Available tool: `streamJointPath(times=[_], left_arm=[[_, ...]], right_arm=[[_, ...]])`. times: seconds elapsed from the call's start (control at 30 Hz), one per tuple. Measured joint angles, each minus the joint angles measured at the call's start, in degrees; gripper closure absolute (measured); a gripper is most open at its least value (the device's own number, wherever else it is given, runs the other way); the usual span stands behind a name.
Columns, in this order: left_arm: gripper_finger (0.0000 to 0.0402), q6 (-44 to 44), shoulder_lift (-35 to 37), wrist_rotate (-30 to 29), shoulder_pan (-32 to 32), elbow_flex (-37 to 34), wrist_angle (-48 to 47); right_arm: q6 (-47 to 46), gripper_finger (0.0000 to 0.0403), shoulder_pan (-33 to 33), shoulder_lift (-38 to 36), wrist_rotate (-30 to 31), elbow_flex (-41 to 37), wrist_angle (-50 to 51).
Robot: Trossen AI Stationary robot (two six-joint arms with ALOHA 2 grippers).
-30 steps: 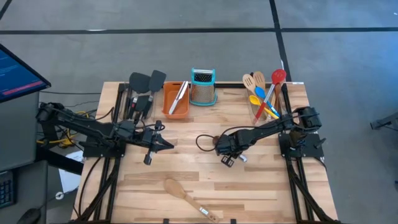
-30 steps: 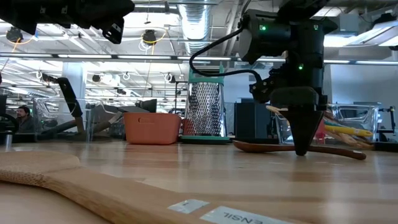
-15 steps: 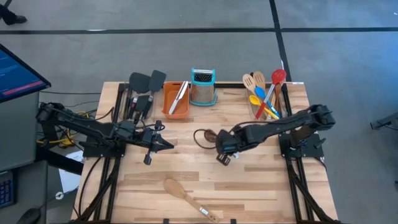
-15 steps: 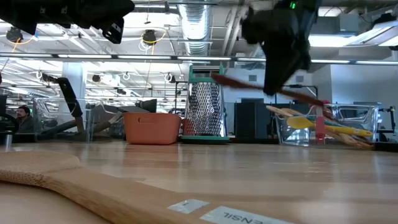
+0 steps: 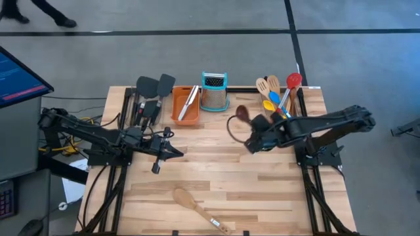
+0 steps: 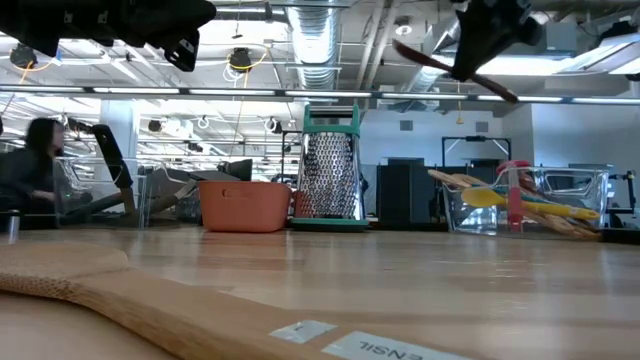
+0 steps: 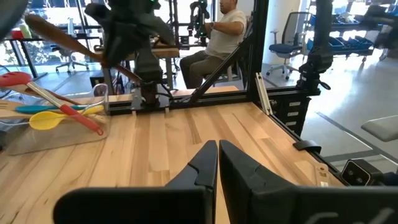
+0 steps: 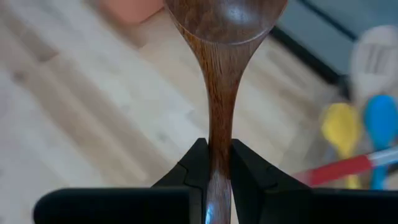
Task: Pick & Place Kitchen Items
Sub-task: Put the dark brown wooden spoon into the right transparent bin
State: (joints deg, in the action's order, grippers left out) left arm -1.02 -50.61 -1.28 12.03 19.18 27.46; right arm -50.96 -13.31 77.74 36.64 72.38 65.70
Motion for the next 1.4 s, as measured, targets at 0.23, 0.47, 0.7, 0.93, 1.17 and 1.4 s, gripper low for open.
streamJointPath(times=[0.23,0.47,0.7,0.93,1.17,1.4], left_arm=[[0.0396,0.0,0.0,0.0,0.0,0.0,0.0],[0.0396,0.0,0.0,0.0,0.0,0.0,0.0],[0.0396,0.0,0.0,0.0,0.0,0.0,0.0],[0.0396,0.0,0.0,0.0,0.0,0.0,0.0],[0.0396,0.0,0.0,0.0,0.0,0.0,0.0],[0.0396,0.0,0.0,0.0,0.0,0.0,0.0]], right_arm=[[1.7,0.0369,4.6,-6.0,4.0,0.0,2.8],[6.2,0.0369,11.0,-10.6,4.6,0.0,2.9],[8.6,0.0369,19.3,-11.7,5.5,-0.7,2.3],[14.2,0.0369,28.2,-12.6,3.4,-9.7,-6.6],[15.6,0.0369,35.3,-14.1,-0.4,-19.3,-15.7],[17.6,0.0369,39.9,-14.0,-1.0,-26.2,-23.5]])
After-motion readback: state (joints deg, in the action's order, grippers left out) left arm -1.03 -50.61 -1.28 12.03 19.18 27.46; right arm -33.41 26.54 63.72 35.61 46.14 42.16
